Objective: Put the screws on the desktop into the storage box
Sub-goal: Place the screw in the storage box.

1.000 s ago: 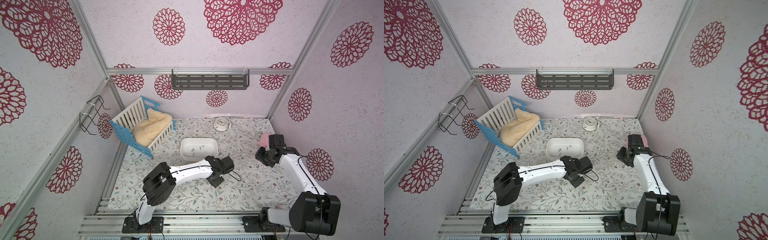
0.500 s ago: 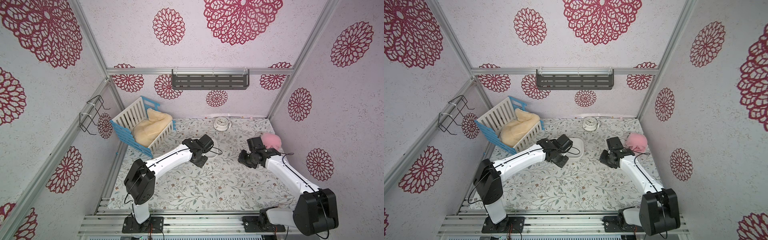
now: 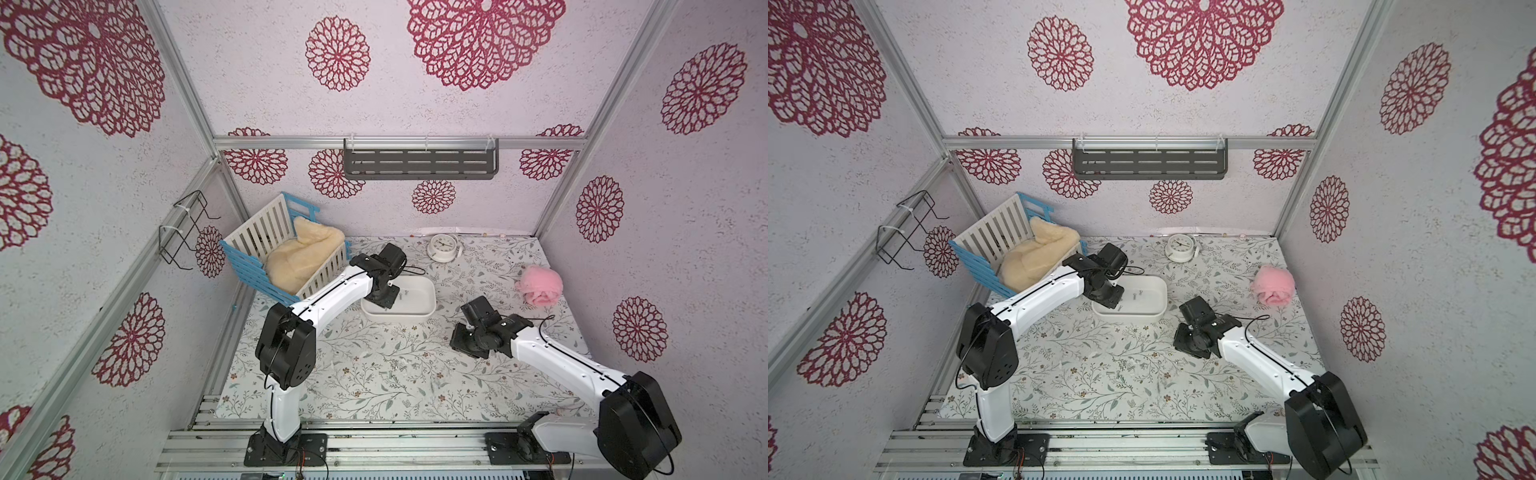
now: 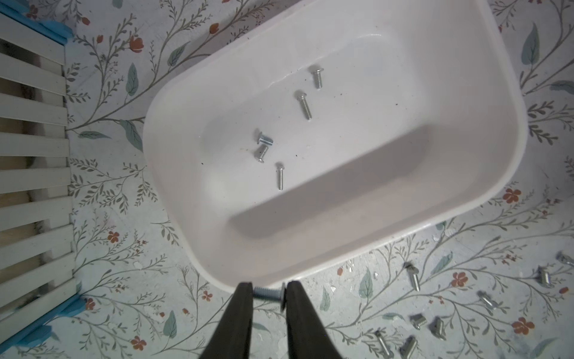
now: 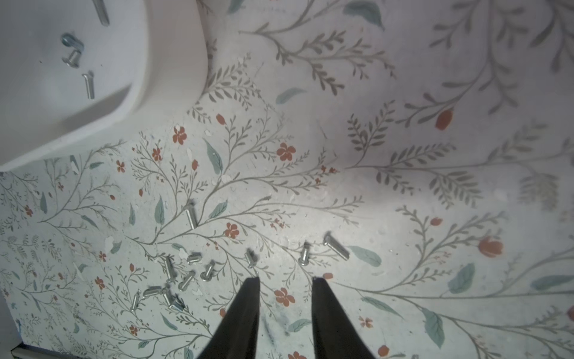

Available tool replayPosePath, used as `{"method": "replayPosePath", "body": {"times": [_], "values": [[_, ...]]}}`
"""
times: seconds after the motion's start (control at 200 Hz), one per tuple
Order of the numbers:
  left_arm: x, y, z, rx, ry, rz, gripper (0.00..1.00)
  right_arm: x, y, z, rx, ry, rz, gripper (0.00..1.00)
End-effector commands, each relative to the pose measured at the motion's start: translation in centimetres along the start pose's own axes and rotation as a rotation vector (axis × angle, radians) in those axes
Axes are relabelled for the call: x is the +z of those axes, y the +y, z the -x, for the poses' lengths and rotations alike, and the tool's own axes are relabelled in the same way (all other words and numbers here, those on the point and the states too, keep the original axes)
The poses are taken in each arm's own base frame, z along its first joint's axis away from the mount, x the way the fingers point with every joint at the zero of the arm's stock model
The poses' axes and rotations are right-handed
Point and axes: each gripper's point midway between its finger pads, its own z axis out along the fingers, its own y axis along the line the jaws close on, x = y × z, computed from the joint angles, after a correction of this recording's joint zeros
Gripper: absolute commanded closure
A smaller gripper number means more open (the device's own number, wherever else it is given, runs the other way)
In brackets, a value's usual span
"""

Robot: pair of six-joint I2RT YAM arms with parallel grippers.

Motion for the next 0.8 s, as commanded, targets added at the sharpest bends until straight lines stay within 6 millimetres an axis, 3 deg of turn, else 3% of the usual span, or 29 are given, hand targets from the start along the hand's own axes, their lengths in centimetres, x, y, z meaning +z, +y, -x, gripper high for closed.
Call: {"method": "replayPosePath", "body": {"times": [0.0, 0.275, 0.46, 0.535, 0.665, 0.795], "values": [[1.7, 1.3, 0.7, -0.047, 0.023, -0.001, 0.75, -0.6, 1.3, -0.1, 0.024, -0.033, 0.059, 0.67], [6.0, 1.8, 1.4, -0.089, 0.082, -0.012, 0.75, -1.2, 1.8, -1.1, 0.02, -0.033, 0.071, 0.67], [7.9, 1.4, 0.9, -0.094, 0.117, -0.015, 0.73, -1.5, 2.4, -1.5, 0.0, -0.029, 0.089, 0.65], [8.2, 1.4, 0.8, -0.096, 0.123, -0.012, 0.68, -1.4, 2.6, -1.8, -0.015, -0.023, 0.09, 0.64], [7.0, 1.6, 1.2, -0.103, 0.097, -0.007, 0.6, -1.6, 3.0, -1.9, -0.024, -0.028, 0.095, 0.63], [2.4, 2.1, 2.8, -0.127, 0.002, -0.017, 0.56, -1.6, 2.9, -2.0, -0.026, -0.036, 0.08, 0.62]]}}
